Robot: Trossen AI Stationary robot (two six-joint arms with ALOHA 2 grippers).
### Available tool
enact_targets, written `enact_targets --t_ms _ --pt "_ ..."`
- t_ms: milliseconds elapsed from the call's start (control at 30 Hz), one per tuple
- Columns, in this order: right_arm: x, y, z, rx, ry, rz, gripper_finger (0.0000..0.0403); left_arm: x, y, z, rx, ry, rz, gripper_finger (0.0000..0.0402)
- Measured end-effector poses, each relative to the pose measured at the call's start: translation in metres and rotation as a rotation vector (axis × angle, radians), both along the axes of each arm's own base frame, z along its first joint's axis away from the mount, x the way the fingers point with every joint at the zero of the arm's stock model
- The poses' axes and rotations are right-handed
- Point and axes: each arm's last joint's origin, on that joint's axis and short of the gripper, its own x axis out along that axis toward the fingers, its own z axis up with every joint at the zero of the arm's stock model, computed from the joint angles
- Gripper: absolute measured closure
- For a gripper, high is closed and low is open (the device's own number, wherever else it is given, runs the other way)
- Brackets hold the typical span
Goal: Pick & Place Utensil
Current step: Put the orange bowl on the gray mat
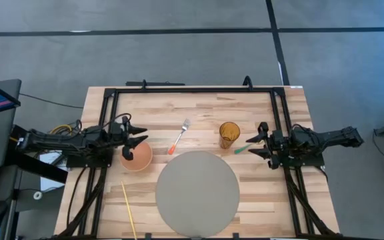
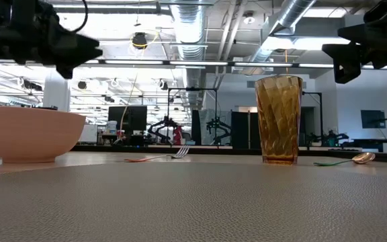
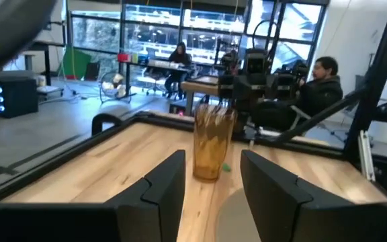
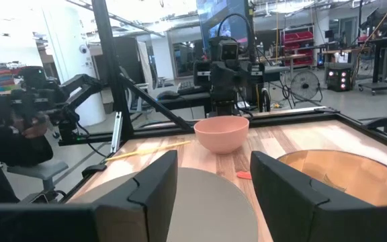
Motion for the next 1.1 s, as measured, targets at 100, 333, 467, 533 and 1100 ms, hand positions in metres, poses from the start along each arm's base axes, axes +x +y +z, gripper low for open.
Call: enact_targets --t_ms 100,333,467,533,1100 --pt "0.0 0.0 0.002 0.049 -0.021 0.005 0.0221 0.002 0.0 0.014 -0.001 -0.015 -0.001 0.0256" --pt "-0.003 0.0 0.015 0.109 -0.151 0.015 0.0221 0.02 -0.002 0.052 0.008 0.106 -0.051 0.0256" --pt "-0.005 -0.001 0.022 0.121 -0.225 0.018 0.0221 0.036 -0.003 0.072 0.012 0.293 -0.05 0.0256" --pt "-0.005 -0.001 0.023 0.122 -0.235 0.018 0.0221 0.043 -0.004 0.082 -0.007 0.372 -0.049 0.0256" --pt "-0.004 -0.005 0.021 0.149 -0.219 -0.131 0.0221 0.046 -0.013 0.079 -0.439 0.964 -0.04 0.0256"
